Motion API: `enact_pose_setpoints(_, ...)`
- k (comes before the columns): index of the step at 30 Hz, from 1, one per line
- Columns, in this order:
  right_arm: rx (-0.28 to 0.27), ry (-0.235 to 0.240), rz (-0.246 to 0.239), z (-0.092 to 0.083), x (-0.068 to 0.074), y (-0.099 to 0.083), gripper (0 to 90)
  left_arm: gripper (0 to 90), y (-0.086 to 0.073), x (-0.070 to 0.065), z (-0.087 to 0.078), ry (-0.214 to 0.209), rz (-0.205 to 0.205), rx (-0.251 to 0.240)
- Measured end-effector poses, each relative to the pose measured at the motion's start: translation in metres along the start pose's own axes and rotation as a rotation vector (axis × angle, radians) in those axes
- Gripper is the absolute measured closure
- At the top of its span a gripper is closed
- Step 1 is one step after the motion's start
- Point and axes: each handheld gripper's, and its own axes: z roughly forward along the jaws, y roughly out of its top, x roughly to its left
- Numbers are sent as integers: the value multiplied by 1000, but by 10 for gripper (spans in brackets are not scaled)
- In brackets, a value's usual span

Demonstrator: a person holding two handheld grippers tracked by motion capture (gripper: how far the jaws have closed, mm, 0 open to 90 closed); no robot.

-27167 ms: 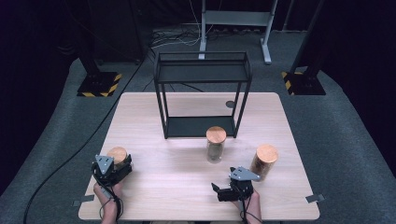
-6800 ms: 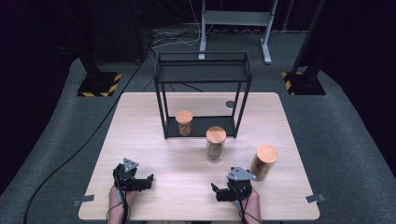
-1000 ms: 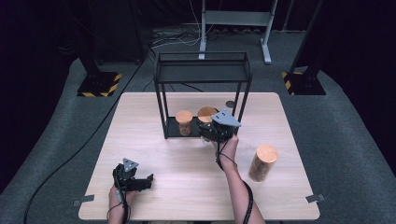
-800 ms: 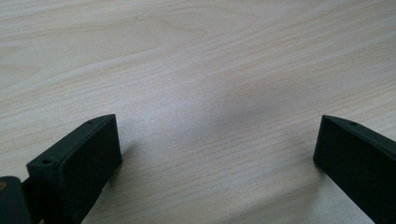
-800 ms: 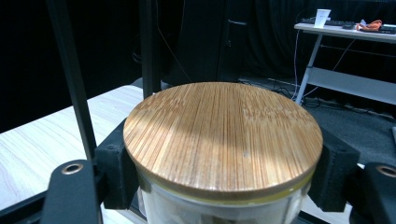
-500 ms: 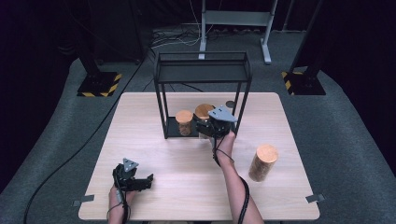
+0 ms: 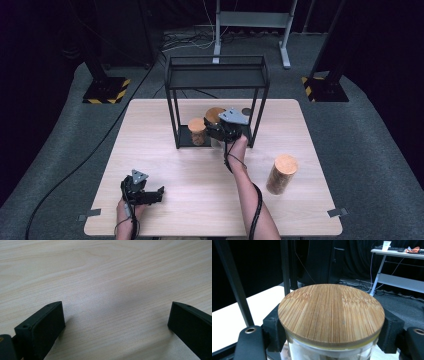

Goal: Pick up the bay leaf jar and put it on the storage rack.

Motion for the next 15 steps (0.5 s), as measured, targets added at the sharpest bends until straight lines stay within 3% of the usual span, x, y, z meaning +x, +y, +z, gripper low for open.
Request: enact_pose_setpoints(15,30,-18,26,21,-8,-5,251,0,0,0,0,0,0,0)
